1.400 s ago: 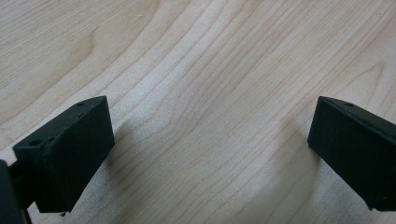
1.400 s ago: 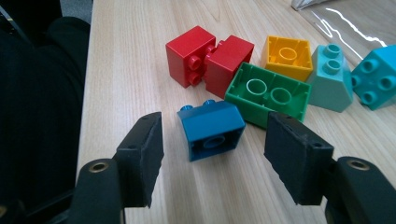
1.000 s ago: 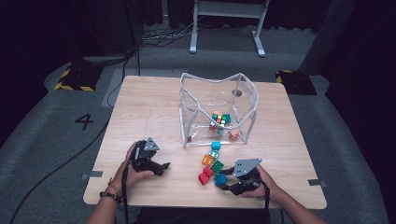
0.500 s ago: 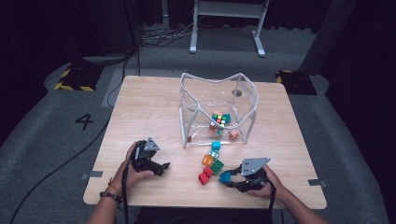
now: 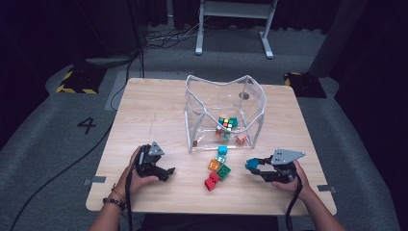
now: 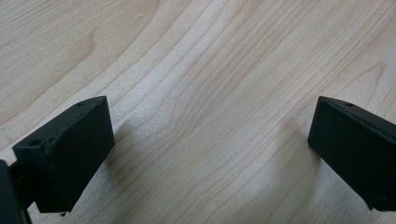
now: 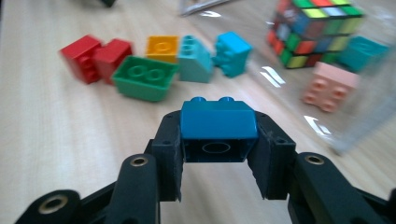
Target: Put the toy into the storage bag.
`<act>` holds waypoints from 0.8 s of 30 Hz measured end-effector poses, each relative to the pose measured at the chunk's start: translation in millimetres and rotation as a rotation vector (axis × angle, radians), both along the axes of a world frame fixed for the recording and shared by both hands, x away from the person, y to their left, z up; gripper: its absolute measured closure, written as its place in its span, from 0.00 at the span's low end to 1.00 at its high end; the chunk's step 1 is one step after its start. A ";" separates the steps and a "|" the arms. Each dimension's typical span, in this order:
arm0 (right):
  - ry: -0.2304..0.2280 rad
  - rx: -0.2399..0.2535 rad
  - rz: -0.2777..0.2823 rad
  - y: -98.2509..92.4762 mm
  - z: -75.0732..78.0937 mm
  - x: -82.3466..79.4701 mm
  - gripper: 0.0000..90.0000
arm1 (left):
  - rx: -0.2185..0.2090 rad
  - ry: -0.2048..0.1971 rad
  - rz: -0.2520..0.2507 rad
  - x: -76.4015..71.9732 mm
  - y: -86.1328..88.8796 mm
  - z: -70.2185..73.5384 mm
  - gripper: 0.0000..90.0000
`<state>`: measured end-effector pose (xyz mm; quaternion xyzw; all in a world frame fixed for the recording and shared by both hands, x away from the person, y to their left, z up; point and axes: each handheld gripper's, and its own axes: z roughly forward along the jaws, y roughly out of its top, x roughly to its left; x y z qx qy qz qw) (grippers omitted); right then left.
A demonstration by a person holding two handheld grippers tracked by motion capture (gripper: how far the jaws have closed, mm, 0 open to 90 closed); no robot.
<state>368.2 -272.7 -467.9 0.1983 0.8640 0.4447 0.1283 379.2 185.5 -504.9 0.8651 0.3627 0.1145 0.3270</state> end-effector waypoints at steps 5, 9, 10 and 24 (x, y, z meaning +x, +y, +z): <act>-0.040 0.020 -0.087 -14.0 7.7 10.2 0.66 | -0.001 -0.005 0.002 0.0 -0.2 -0.4 0.01; -0.064 0.064 -0.163 -29.7 17.7 20.5 0.65 | 0.001 0.001 -0.001 0.1 0.0 0.1 0.01; -0.068 0.071 -0.179 -33.1 20.2 23.4 0.65 | -0.001 -0.001 0.000 0.0 -0.1 -0.1 0.01; -0.113 0.088 -0.302 -58.2 62.9 74.1 0.66 | 0.000 -0.001 0.001 0.0 -0.1 -0.1 0.01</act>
